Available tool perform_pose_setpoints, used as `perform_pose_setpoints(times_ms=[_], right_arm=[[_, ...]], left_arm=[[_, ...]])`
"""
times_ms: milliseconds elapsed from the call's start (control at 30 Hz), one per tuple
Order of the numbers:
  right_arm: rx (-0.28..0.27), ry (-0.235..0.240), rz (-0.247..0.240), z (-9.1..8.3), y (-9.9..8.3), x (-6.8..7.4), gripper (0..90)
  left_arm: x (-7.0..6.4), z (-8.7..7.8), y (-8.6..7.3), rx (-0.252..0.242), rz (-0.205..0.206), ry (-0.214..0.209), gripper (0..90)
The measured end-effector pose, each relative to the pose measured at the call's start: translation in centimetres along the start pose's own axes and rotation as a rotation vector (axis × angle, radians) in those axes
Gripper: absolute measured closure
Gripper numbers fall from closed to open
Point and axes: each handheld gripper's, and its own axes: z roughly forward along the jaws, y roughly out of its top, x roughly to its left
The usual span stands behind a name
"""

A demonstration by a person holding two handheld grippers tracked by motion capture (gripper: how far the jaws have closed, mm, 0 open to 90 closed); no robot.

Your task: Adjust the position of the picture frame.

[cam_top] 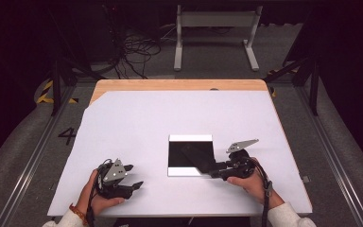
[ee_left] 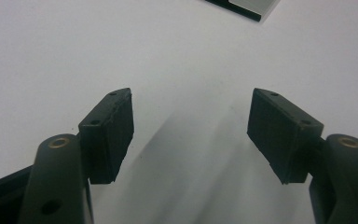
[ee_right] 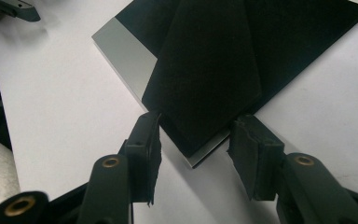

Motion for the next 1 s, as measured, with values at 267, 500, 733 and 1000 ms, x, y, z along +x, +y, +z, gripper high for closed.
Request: perform_pose_setpoints(times_ms=[267, 500, 733, 1000], right_arm=[[-0.009, 0.010, 0.010, 0.2, 0.4, -0.2, 48.1], [-0.028, 0.034, 0.033, 0.4, 0.9, -0.6, 45.4], [-0.052, 0.044, 0.054, 0.5, 1.0, -0.8, 43.9], [-0.075, 0.068, 0.092, 0.9, 1.4, -1.1, 42.4]], left_arm=[[0.0, 0.0, 0.0, -0.006, 0.005, 0.017, 31.7], [0.2, 0.0, -0.2, -0.004, -0.002, 0.011, 31.6], [0.1, 0.0, -0.2, -0.006, 0.003, 0.003, 31.3], [0.2, 0.3, -0.2, 0.002, 0.001, -0.004, 31.0]])
